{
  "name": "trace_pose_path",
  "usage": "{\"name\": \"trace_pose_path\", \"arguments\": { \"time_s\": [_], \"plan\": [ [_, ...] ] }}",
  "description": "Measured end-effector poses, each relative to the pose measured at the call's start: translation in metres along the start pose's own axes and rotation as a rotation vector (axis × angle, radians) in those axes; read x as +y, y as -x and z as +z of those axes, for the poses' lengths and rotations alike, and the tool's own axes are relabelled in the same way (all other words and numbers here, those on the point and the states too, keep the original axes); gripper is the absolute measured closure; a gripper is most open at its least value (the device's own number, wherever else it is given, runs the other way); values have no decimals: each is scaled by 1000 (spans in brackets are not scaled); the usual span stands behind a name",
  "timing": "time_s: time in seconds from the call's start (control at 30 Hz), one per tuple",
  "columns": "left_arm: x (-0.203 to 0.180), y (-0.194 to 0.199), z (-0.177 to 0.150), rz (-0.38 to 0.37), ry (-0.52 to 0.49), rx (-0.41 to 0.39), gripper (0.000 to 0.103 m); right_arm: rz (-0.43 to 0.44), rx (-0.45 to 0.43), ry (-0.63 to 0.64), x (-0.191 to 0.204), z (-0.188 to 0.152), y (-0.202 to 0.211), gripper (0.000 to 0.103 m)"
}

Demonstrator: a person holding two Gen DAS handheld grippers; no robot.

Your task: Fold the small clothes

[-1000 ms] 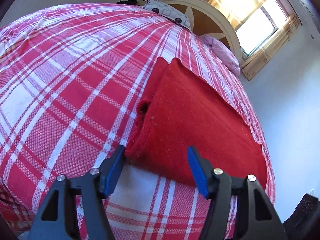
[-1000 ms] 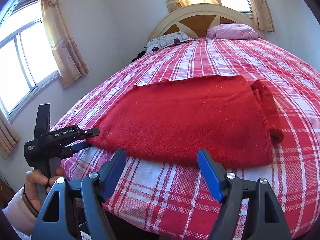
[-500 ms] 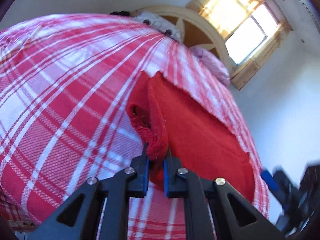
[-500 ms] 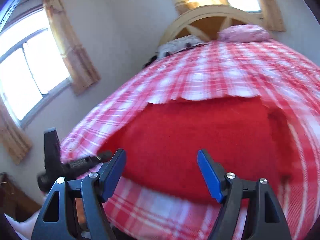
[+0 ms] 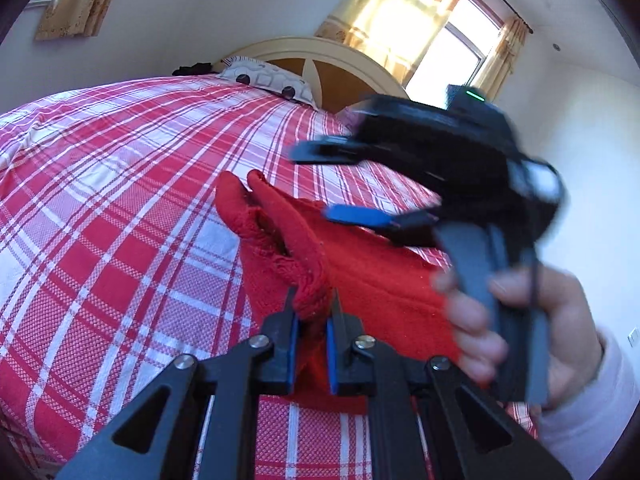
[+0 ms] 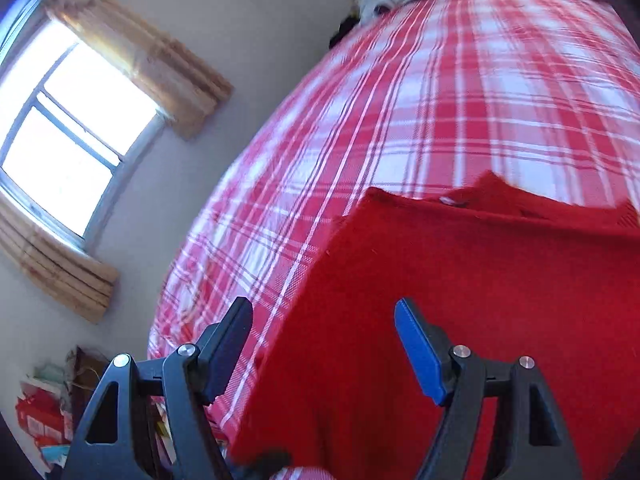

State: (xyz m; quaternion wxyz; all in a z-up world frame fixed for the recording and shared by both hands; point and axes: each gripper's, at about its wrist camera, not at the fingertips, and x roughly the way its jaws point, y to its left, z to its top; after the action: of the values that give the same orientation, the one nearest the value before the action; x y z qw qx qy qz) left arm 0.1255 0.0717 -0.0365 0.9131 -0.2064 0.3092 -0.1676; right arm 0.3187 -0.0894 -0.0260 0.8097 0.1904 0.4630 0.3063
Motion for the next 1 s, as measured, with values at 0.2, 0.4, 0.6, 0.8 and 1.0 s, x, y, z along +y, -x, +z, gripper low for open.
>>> {"name": "trace_pose_path", "arguments": {
  "time_s": [0.2,0.4,0.6,0.8,1.0],
  "plan": [
    [-6,0,-3,-2,-30,-10,91,-123,179,148,26,27,-65,29],
    [-20,-2,-9,12,-110,-30,91,-234,312,230,33,34,-103,29],
    [-26,-2,-11,20,-138,-25,91,-282,372,244,20,37,-115,30],
    [-29,-1,-12,20,-139,-16,91,-217,285,151,-9,38,-93,80],
    [-43,1,-10,2,-175,-18,91,-87,171,54,-27,39,-56,85]
  ]
}}
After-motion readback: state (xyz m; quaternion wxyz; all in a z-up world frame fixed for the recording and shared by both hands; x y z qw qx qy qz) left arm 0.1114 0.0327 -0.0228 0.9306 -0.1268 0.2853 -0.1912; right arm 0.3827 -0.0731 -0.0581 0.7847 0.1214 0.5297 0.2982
